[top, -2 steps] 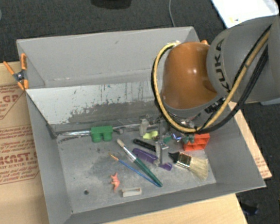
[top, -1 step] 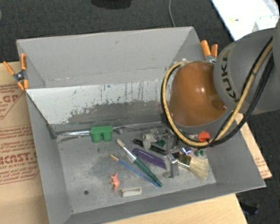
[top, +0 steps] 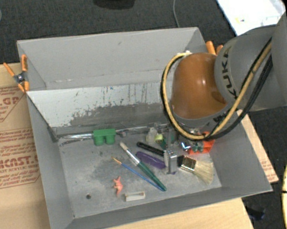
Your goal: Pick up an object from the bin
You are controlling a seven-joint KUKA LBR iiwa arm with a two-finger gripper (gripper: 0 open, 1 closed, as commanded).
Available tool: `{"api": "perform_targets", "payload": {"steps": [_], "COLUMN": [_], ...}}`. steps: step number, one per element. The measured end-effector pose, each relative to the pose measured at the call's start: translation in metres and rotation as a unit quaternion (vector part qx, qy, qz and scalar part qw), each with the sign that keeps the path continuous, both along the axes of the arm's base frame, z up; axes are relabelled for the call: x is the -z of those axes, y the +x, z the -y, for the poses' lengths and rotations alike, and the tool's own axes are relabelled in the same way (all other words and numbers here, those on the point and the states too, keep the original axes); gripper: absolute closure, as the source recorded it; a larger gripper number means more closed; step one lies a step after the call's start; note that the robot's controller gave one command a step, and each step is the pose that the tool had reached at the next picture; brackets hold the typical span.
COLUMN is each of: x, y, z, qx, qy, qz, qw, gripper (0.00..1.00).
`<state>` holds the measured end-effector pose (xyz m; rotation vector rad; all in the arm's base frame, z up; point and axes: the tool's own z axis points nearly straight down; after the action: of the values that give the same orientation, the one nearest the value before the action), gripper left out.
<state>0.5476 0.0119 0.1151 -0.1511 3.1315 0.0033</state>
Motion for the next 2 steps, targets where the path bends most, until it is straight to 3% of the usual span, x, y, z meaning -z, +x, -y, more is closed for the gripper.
{"api": "perform_targets", "payload": {"steps": [1, 2], "x": [-0.0074, -0.0074], "y": [0.0343, 0.0343], "z": [0.0427, 0.0426], "qx": [0.038, 0.038], "qy": [0.000, 0.000], "qz": [-0.0003, -0.0003], "qw": [0.9993, 0.9993], "gripper": [1.00, 1.00]}}
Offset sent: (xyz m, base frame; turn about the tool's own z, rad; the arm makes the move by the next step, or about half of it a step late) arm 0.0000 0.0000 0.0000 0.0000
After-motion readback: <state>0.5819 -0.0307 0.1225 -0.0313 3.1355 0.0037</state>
